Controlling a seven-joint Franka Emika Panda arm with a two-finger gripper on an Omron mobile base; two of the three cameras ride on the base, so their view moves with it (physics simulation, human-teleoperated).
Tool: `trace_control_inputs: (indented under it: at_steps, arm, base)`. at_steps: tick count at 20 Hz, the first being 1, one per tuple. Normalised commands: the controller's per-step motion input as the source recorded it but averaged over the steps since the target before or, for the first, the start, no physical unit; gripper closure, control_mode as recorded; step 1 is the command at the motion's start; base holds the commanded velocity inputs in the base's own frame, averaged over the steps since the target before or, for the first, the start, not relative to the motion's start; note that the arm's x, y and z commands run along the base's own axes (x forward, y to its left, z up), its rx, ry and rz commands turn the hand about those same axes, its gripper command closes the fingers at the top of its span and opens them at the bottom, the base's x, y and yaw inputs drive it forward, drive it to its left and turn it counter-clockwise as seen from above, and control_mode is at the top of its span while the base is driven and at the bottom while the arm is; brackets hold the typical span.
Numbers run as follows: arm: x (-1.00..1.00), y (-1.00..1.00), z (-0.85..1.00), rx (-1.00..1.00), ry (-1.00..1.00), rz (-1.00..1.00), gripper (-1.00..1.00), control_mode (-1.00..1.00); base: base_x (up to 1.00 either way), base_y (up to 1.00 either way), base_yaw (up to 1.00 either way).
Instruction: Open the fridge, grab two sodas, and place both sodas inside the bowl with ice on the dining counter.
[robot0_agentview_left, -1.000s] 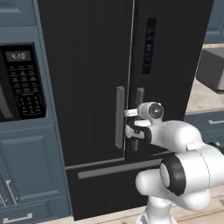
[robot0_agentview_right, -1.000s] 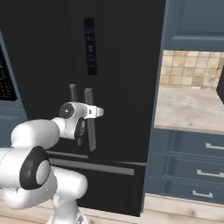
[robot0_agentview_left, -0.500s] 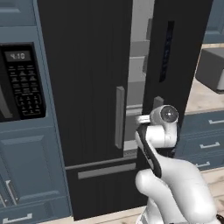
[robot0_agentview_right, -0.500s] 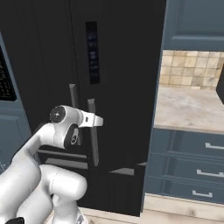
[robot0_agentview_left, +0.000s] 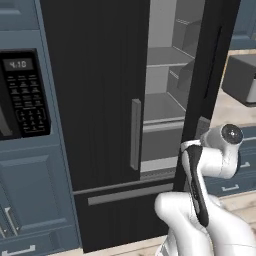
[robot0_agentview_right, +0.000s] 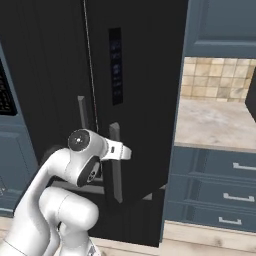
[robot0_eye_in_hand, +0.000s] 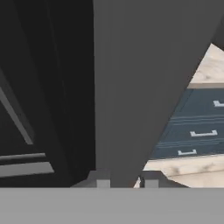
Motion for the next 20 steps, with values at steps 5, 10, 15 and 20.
trace_control_inputs:
  at_steps: [5,10,15,20]
  arm:
    - [-0.99,-0.10,0.24,-0.04,-0.02,-0.03,-1.00,-1.00]
    - [-0.97,0.10,0.73,-0.14,0.00,-0.04,-1.00,-1.00]
    - [-0.80,0.32,0.91,-0.15,0.00,-0.03,-1.00,-1.00]
    - [-0.07,0.95,0.44,-0.22,0.00,0.03,-1.00,-1.00]
  base:
    - [0.00,0.00,0.00]
    - [0.00,0.00,0.00]
    - [0.00,0.00,0.00]
    - [0.00,0.00,0.00]
